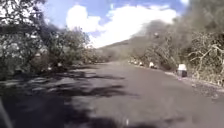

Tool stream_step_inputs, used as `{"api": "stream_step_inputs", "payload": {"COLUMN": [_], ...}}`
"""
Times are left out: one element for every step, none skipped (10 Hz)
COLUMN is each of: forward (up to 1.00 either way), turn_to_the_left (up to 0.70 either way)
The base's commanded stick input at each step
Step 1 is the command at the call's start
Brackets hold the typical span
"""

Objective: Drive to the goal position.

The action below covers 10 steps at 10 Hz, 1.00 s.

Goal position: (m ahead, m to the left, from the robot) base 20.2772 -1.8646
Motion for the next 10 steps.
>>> {"api": "stream_step_inputs", "payload": {"forward": [0.70,0.70,0.70,0.70,0.70,0.70,0.70,0.70,0.70,0.70], "turn_to_the_left": [0.00,0.00,0.00,0.00,0.00,0.00,0.00,0.00,0.00,0.00]}}
